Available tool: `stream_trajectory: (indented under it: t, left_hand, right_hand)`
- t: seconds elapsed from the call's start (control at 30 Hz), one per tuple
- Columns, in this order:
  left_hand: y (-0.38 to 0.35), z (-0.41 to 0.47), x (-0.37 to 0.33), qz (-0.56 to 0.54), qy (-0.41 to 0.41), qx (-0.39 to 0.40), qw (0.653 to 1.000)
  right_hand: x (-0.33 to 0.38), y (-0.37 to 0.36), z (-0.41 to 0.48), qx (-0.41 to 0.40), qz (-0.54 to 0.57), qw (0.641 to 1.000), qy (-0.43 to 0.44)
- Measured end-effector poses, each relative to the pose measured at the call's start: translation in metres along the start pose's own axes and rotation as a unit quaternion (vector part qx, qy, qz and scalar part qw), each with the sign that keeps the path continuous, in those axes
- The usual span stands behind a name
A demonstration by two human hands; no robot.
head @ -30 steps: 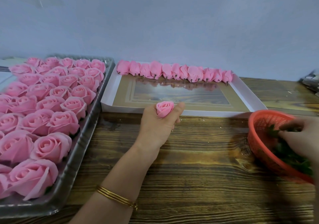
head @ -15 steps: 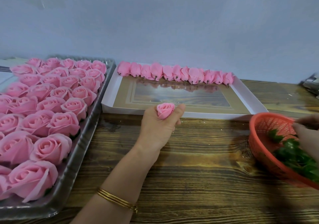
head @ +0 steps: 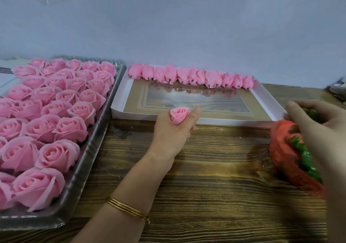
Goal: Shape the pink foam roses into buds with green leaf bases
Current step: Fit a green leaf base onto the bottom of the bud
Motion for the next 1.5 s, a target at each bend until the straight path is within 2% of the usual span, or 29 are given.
stream_trajectory:
  t: [0.07,0.13,0.2,0.47,0.73,0.9,1.1,1.23,1.4,1.5]
  left_hand:
    - [0.0,0.0,0.001,0.001,0.005,-0.003,1.0]
    - [0.0,0.001,0.003,0.003,0.011,-0.001,1.0]
    - [0.0,0.001,0.003,0.001,0.014,-0.001,1.0]
    - [-0.002,0.002,0.003,-0.018,0.005,0.013,1.0]
    - [-0.001,0.006,0.004,-0.068,0.025,-0.008,0.997]
    - [0.0,0.005,0.002,-0.094,0.037,-0.009,0.995]
    - [0.005,0.007,0.002,-0.09,0.032,-0.032,0.995]
    - [0.005,0.009,0.005,-0.098,0.043,-0.032,0.994]
    - [0.001,0.008,0.006,-0.099,0.047,-0.015,0.994]
    - [-0.004,0.006,0.004,-0.11,0.047,0.004,0.993]
  right_hand:
    - [0.004,-0.025,-0.005,0.042,0.122,0.991,-0.031]
    - [-0.001,-0.052,-0.018,0.101,0.256,0.952,-0.131]
    - [-0.003,-0.074,-0.032,0.133,0.324,0.91,-0.223]
    - [-0.012,-0.132,-0.086,0.257,0.366,0.818,-0.362]
    - [-0.018,-0.149,-0.105,0.288,0.398,0.762,-0.422]
    - [-0.016,-0.153,-0.109,0.324,0.391,0.765,-0.395]
    - [-0.014,-0.15,-0.112,0.35,0.301,0.834,-0.304]
    - [-0.011,-0.15,-0.115,0.334,0.31,0.844,-0.283]
    - [-0.015,-0.153,-0.12,0.313,0.268,0.876,-0.251]
    - [-0.013,-0.156,-0.121,0.304,0.278,0.877,-0.248]
Point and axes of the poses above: each hand's wrist, its own z-axis towards the middle knuckle, its own y-axis out of the back of the hand, x = y × z, the point moved 10 cm from there along z, towards the middle knuckle, and after that the axes turned 11 degrees about -x, right-handed, at the moved point
